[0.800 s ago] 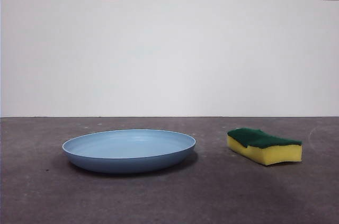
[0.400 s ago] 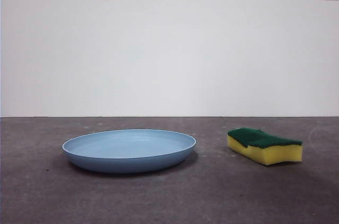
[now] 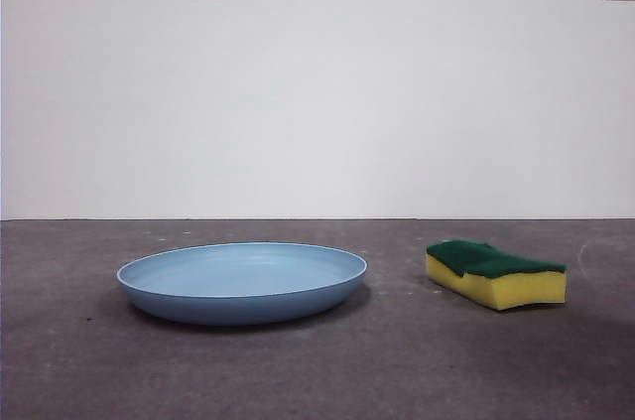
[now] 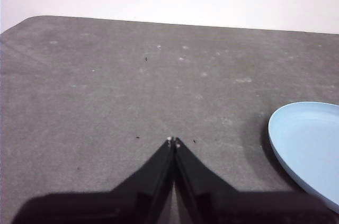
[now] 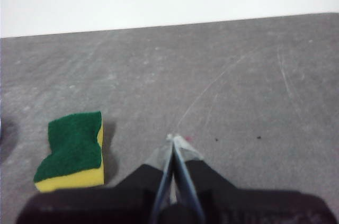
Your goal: Pick up the plate,pick up the cloth,clean the plate with the cloth
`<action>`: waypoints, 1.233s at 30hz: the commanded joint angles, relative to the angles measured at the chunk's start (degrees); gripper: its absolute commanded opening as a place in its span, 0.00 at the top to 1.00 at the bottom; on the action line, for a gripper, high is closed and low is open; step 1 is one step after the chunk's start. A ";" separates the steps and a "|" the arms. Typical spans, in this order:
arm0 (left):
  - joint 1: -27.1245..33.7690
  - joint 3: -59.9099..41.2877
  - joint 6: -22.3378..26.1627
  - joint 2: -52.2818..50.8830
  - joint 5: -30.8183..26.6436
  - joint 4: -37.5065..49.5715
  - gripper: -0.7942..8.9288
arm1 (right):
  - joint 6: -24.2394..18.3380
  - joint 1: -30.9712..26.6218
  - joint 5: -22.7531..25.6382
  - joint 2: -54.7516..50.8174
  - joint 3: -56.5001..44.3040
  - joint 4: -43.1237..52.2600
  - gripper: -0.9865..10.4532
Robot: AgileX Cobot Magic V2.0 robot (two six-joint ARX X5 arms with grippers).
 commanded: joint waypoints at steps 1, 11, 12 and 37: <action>0.15 -0.76 0.61 -0.07 -0.17 0.22 0.92 | 0.98 -0.09 -0.02 -0.20 -0.63 -0.31 0.91; 0.17 -0.76 0.61 -0.07 -0.15 0.22 0.92 | 4.63 -0.09 0.20 -0.13 -0.61 -1.01 0.91; 0.15 -0.76 0.61 -0.07 -0.15 0.22 0.92 | 4.63 -0.09 0.22 -0.13 -0.61 -1.01 0.91; 0.15 -0.76 0.59 -0.07 -0.17 0.22 0.92 | 4.63 -0.09 0.20 -0.13 -0.59 -1.01 0.91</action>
